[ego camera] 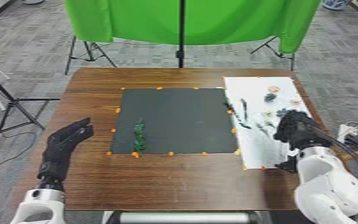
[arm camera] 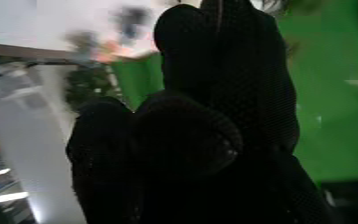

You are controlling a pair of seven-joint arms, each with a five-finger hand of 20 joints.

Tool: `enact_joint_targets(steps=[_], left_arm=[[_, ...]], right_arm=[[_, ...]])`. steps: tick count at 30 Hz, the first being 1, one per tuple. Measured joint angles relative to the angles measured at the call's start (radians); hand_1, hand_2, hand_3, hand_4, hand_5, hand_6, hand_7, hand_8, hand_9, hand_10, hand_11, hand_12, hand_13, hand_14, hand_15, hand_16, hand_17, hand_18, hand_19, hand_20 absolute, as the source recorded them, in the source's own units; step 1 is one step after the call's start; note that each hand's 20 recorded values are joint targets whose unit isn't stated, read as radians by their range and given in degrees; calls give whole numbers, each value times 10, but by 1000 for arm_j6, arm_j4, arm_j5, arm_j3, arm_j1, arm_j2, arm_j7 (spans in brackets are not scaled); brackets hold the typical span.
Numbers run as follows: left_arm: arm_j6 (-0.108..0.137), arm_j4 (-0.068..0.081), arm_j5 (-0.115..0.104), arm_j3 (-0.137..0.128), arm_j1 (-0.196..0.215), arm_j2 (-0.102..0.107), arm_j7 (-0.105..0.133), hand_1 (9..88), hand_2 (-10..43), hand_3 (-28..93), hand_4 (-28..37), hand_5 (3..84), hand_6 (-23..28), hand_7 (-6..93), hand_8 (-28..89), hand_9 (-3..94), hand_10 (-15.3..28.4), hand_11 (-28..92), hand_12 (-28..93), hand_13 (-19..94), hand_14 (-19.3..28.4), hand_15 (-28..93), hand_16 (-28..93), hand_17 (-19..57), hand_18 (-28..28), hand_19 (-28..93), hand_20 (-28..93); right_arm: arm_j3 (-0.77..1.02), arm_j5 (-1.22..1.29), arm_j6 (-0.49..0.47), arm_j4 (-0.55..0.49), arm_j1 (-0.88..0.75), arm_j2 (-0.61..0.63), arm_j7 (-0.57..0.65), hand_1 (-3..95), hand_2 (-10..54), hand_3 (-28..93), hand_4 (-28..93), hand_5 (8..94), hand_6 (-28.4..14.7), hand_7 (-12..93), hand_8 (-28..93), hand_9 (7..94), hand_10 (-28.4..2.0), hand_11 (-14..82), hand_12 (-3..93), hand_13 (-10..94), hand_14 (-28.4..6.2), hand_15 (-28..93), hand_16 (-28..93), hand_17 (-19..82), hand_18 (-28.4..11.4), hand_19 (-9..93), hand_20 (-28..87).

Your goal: Arrange flowers

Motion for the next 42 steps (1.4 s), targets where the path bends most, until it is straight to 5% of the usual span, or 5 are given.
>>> enact_joint_targets(steps=[8, 18, 42], left_arm=[[-13, 0, 1, 2, -3, 0, -9, 335, -34, 612, -169, 468, 70, 99, -51, 434, 151, 210, 112, 327, 192, 288, -39, 58, 140, 195, 198], [-20, 1, 2, 4, -7, 1, -16, 333, -35, 612, -168, 469, 70, 97, -51, 435, 150, 208, 112, 327, 192, 287, -38, 56, 140, 193, 196], [-71, 6, 12, 16, -19, 2, -39, 331, -34, 610, -167, 461, 71, 88, -49, 430, 151, 201, 113, 326, 195, 284, -37, 52, 140, 183, 193]], right_arm=[[-271, 70, 6, 17, 292, -44, -54, 872, -95, -179, 443, 828, -35, 242, 228, 918, -120, 350, 310, 937, -15, 609, 234, 752, -41, 932, 386], [-587, 110, -2, 192, 550, -221, -88, 875, -95, -191, 453, 825, -35, 249, 226, 916, -121, 351, 312, 937, -14, 607, 236, 751, -40, 932, 385], [-817, 167, 54, 385, 747, -411, -144, 804, -95, -282, 418, 786, -45, 252, 201, 889, -132, 377, 256, 937, -18, 570, 252, 740, -34, 915, 374]])
